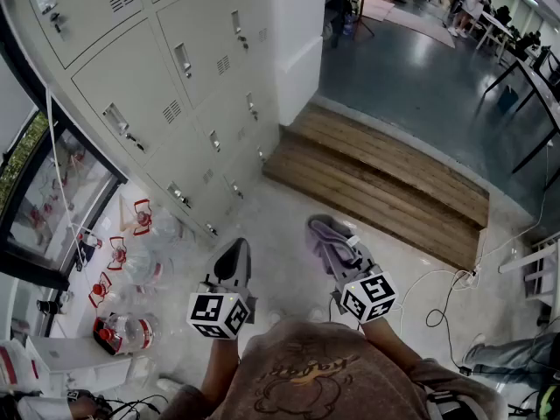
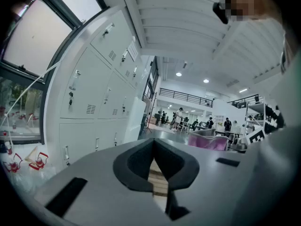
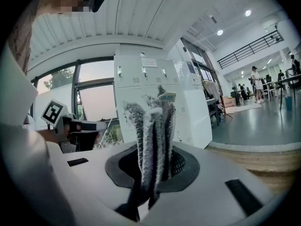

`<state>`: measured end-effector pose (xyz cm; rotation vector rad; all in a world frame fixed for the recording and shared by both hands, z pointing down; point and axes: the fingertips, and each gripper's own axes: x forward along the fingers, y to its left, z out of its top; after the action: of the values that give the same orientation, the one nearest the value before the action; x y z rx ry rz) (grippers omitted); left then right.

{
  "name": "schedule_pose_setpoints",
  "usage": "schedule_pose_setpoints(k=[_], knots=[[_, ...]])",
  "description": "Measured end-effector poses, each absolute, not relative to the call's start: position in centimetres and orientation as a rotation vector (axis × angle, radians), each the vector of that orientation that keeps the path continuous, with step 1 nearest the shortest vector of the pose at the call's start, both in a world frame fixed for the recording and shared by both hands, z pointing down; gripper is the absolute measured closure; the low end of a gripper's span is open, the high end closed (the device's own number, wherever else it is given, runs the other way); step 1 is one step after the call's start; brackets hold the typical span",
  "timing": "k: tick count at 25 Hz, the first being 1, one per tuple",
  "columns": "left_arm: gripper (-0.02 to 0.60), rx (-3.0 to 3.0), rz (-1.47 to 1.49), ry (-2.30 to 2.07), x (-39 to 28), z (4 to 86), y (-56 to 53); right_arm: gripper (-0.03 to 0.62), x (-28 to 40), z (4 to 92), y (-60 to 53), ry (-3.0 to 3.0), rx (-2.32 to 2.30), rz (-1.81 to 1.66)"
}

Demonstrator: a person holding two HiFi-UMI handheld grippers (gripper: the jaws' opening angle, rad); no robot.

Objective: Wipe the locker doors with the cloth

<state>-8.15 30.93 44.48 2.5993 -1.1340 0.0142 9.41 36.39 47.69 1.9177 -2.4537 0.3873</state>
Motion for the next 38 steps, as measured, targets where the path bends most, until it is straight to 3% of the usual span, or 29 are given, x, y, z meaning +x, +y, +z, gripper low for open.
schedule_pose_setpoints(k=[23,38], knots=[[0.578,2.680,0.011,-1.026,-12.1,44.9,26.0,0.539,5.0,48.7,32.1,-2.395,2.026,0.402],[0.577,2.673,0.014,-1.077,-8.6,45.9,14.2,0.539,7.1,48.4,18.6,-2.494,1.921,0.392]])
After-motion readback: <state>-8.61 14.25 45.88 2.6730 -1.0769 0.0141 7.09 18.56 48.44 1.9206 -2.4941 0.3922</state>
